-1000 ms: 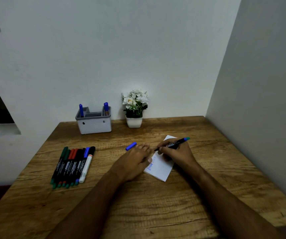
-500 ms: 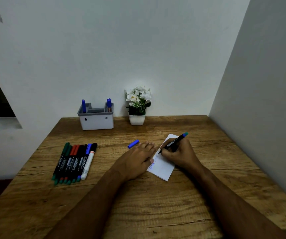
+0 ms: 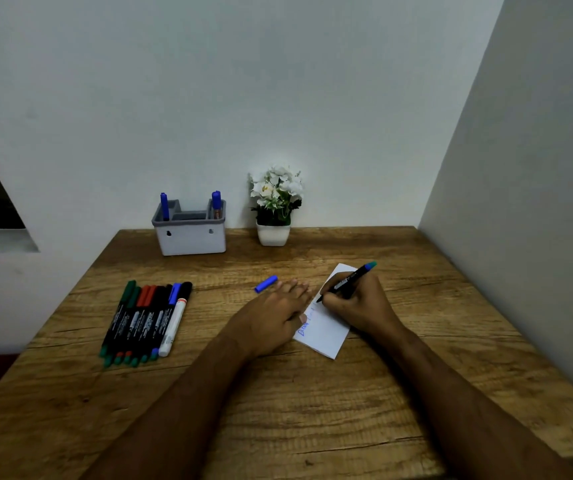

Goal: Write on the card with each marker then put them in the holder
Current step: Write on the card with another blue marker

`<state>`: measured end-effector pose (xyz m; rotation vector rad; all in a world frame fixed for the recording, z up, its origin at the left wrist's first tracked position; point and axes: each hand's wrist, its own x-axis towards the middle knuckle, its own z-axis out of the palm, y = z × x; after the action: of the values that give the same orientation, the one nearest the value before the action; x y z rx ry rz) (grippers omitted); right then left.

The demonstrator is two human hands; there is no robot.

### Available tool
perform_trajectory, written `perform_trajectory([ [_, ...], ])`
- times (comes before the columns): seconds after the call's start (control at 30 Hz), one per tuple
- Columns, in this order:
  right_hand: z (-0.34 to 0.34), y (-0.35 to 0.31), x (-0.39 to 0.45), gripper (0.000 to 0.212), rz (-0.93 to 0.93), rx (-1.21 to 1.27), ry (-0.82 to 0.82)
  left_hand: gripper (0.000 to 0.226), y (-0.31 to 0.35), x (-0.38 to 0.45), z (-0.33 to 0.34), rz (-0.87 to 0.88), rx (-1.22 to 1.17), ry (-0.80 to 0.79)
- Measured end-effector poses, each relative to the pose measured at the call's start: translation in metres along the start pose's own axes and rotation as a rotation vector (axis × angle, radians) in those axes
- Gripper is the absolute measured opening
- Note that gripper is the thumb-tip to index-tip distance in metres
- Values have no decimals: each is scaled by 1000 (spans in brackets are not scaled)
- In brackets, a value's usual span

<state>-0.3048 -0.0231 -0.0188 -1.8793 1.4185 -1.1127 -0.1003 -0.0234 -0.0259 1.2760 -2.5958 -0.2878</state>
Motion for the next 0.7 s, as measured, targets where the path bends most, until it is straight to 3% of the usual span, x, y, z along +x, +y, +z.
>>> perform_trajectory([
  [0.7,2,2,4,11,53,-37,58,55,-1,1,1,-4,1,-14],
])
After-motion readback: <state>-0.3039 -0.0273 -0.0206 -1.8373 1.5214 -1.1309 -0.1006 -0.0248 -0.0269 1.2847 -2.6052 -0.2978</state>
